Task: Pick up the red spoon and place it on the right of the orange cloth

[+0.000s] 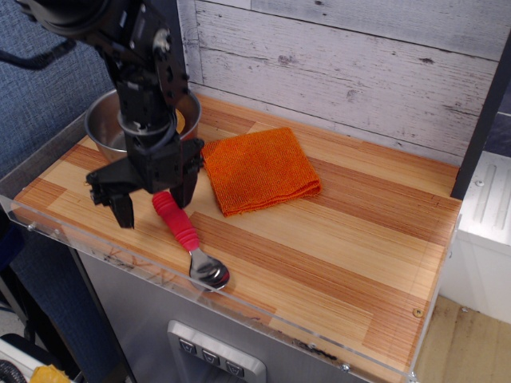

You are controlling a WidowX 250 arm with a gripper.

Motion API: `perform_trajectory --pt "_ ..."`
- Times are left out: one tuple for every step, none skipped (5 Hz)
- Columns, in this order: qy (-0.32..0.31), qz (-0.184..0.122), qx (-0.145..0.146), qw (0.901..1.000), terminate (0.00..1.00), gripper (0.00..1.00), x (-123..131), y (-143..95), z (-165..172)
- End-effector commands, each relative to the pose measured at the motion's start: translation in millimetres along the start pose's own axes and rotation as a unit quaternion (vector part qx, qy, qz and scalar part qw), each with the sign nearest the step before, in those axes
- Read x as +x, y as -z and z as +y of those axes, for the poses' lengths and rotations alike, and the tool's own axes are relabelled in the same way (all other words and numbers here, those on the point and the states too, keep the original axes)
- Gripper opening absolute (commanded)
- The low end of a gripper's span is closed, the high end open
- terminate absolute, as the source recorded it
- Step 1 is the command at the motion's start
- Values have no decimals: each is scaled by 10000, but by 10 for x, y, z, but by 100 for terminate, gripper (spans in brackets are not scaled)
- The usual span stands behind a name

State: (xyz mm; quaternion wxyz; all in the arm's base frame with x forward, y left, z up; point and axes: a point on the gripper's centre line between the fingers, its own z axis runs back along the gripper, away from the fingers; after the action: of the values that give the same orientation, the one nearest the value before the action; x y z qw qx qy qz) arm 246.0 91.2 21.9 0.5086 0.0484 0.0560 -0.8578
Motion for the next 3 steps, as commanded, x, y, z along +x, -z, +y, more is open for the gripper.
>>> perform_trajectory --pt "105 83 -8 9999 0 100 -41 68 21" --pt "190 113 -2 9998 0 100 -19 96 37" --pt "194 188 -5 9996 0 0 -21 73 31"
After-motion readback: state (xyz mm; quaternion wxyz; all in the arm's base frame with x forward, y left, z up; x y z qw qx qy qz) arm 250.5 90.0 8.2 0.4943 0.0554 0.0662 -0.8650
